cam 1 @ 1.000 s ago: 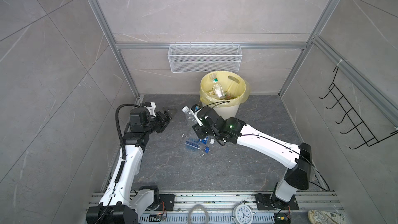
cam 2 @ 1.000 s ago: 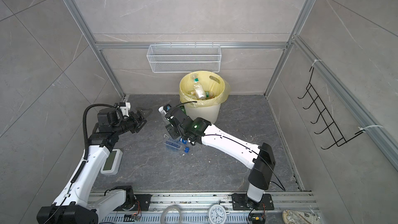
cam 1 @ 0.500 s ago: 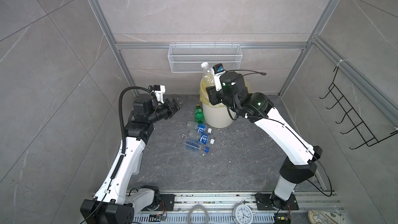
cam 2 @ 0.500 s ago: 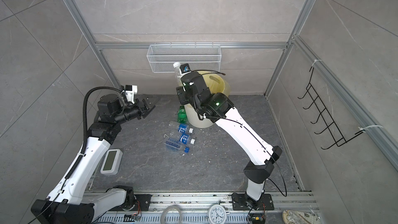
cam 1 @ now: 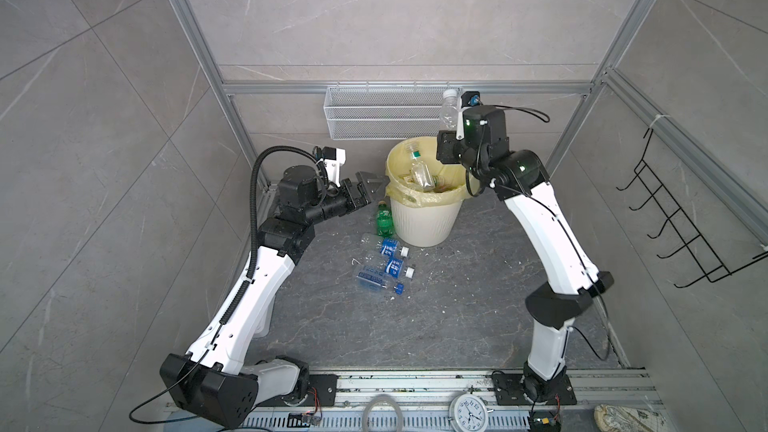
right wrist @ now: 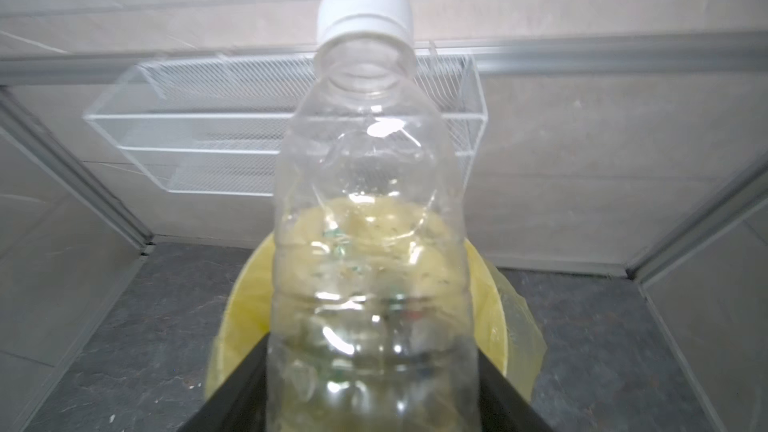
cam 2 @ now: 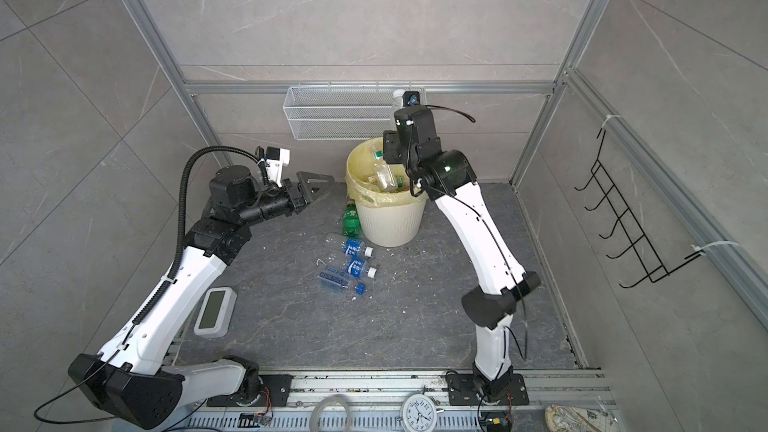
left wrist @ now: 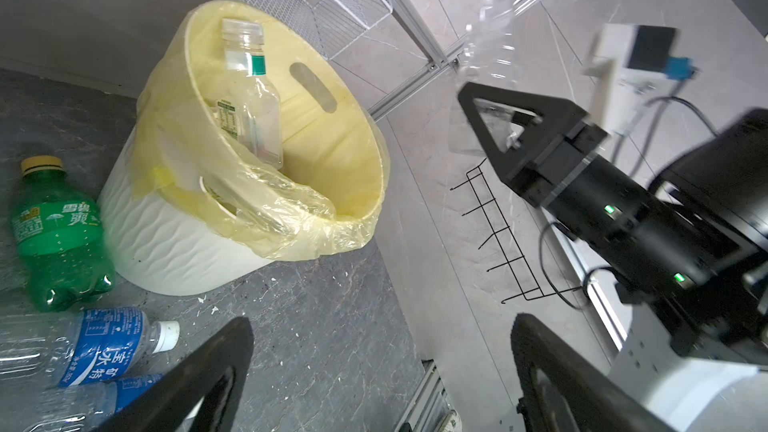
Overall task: Throw the plastic bottles in the bin
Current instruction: 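Open the right gripper to drop the bottle into the bin, then move the right gripper back toward the blue-labelled soda water bottle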
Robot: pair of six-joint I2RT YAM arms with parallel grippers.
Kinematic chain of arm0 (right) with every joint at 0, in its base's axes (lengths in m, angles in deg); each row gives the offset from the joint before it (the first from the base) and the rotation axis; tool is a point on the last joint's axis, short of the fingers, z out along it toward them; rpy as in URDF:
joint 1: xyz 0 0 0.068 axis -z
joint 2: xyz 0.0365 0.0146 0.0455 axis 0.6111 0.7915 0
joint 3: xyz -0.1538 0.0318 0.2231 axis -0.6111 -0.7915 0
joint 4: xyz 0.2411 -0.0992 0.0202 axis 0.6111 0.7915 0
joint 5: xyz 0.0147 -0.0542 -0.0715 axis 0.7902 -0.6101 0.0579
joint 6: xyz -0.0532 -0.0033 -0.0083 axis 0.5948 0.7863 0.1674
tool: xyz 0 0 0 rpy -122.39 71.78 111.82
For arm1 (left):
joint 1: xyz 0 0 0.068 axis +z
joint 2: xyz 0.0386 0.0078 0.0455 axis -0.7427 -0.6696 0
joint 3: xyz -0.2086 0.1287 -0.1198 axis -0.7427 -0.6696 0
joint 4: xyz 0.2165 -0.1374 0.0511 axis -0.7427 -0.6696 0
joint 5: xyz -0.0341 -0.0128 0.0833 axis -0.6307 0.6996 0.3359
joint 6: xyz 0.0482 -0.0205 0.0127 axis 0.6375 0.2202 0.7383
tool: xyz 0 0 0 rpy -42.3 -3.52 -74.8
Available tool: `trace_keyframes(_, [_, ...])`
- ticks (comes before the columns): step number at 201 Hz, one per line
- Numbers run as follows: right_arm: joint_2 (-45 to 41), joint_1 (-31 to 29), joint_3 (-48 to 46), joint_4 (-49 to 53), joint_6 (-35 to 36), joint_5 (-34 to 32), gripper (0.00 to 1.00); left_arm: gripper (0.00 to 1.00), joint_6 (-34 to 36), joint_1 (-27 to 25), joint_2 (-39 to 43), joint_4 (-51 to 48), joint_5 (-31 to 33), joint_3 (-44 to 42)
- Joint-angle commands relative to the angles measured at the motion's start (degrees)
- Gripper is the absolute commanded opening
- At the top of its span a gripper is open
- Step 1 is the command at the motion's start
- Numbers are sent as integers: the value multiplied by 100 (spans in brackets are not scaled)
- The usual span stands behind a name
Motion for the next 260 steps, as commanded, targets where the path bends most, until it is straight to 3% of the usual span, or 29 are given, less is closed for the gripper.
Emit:
trace_keyframes(1, [450,22,553,835,-342,505,79,100,264,4,170,-128,173,-96])
trace_keyframes(16, [411,-25,506,784,-324,593,90,100,306,-1,165,-188,223,-152])
trace_keyframes(51, [-86,-84,-264,500,-283,506,99,100,170,4,35,-101,203,-276])
trace_keyframes(123, [-1348,-326,-2294,-197,-86,439,100,100,68,4,-65,-269,318,-598])
trace_keyframes(179, [-2197,-1389,-4043,-827,524,-135,99,100,85,185,2,-627,444,-1103])
trace_keyframes(260, [-2683,-2439,-6890,-2354,4,423,99,100,-288,913,464,-601,120,-2168])
